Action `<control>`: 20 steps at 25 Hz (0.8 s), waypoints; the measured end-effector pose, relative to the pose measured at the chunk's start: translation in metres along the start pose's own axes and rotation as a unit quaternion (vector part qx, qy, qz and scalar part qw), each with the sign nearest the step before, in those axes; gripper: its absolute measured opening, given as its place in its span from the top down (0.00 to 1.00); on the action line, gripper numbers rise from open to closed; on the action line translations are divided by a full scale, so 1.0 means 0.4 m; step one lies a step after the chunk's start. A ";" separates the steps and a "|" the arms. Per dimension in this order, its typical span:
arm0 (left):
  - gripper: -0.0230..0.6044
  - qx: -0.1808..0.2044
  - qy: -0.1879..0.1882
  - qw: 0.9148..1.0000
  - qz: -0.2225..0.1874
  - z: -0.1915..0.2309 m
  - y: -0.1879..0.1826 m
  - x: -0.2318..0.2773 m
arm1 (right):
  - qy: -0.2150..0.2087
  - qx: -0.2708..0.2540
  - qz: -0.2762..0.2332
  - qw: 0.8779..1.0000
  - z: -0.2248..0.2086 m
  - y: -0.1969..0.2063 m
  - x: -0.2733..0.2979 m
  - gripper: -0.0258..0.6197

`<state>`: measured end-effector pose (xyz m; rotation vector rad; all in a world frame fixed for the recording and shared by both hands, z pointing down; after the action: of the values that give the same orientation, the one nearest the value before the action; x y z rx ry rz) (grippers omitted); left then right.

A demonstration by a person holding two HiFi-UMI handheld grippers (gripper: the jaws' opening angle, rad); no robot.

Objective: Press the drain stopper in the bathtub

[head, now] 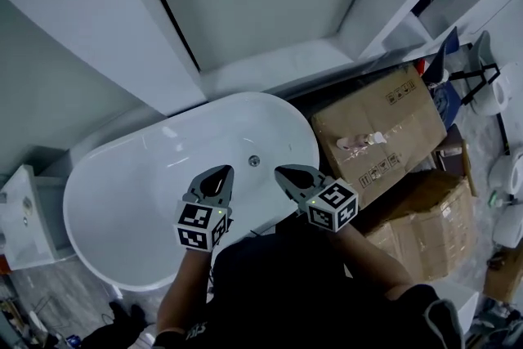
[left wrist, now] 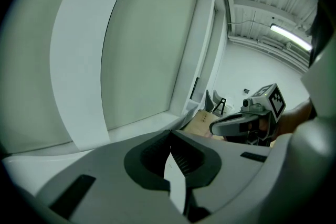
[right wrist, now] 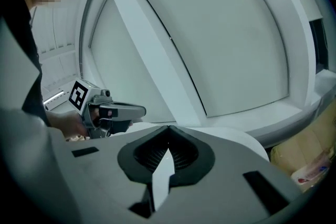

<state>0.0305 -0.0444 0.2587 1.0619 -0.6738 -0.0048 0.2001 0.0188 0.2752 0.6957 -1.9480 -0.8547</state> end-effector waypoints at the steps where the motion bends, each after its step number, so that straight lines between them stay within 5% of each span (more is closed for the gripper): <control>1: 0.95 -0.003 -0.002 1.000 0.004 0.002 0.003 0.017 | -0.005 0.001 0.006 1.000 -0.012 0.007 0.010 0.94; 9: 0.95 -0.028 -0.025 0.998 0.041 0.067 0.063 0.139 | -0.046 0.026 0.054 0.997 -0.109 0.103 0.132 0.94; 20: 0.95 -0.066 -0.025 0.995 0.076 0.192 0.213 0.308 | -0.045 0.046 0.083 0.994 -0.248 0.222 0.354 0.94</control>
<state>0.0637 -0.1018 0.4136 0.8849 -0.7879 0.0557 0.2092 -0.0608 0.4521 0.5479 -2.1045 -0.7094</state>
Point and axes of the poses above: the fingertips, and each gripper's own axes: x forward along the fingers, z to its left, y out of its underside, the point moved 6 cm from there along -x, backward along the fingers, and after that the axes turned 8 degrees about y, right-handed, at the moved point
